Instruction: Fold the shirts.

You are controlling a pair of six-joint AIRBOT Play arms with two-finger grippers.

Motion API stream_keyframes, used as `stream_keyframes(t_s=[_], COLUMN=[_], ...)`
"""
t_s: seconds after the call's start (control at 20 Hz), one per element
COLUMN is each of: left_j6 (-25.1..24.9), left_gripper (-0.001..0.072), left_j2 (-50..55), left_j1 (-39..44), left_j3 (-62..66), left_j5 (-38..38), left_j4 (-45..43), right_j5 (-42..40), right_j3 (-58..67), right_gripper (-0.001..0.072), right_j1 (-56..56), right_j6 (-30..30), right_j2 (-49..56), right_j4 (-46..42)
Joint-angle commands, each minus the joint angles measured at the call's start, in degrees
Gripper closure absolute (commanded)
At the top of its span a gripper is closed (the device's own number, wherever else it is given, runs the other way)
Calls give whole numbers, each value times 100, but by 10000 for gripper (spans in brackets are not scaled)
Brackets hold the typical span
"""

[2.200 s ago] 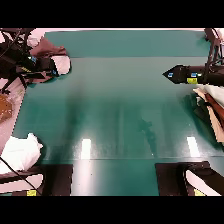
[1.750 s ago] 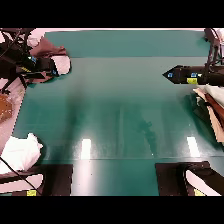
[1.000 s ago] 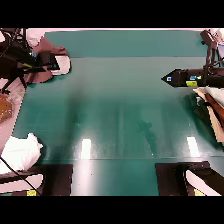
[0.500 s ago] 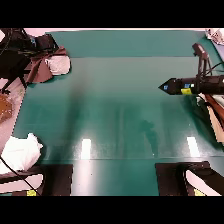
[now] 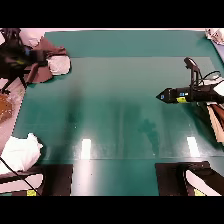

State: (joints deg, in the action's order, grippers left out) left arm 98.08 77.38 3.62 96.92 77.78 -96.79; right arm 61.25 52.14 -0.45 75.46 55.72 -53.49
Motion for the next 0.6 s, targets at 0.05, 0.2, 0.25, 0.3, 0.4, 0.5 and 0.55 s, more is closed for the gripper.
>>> stream_keyframes(t_s=[0.05, 0.2, 0.25, 0.3, 0.4, 0.5, 0.55], left_j6=[321, 184, 170, 153, 68, 92, 98], left_gripper=[-10, -10, -10, -10, -10, -10, -10], left_j2=[-614, -1718, -2081, -2345, -2732, -3082, -3156], left_j1=[-706, -1134, -1257, -1342, -1377, -1377, -1377], left_j3=[-861, -2068, -2402, -2627, -2896, -3187, -3403], left_j5=[1377, 1648, 1775, 2002, 2581, 2717, 2752], left_j4=[-763, -763, -763, -752, -675, -372, -269], right_j5=[-142, -321, -387, -409, -409, -369, -345], right_j3=[190, 271, 271, 271, 271, 271, 271], right_gripper=[520, 519, 518, 518, 512, 512, 511], right_j1=[2, 2, 2, 2, 2, 2, 2], right_j6=[-13, -15, -15, -15, -15, -20, -92], right_j2=[0, 2, 2, 2, 4, 4, 4], right_j4=[-9, -4, -7, -9, -9, -7, -9])
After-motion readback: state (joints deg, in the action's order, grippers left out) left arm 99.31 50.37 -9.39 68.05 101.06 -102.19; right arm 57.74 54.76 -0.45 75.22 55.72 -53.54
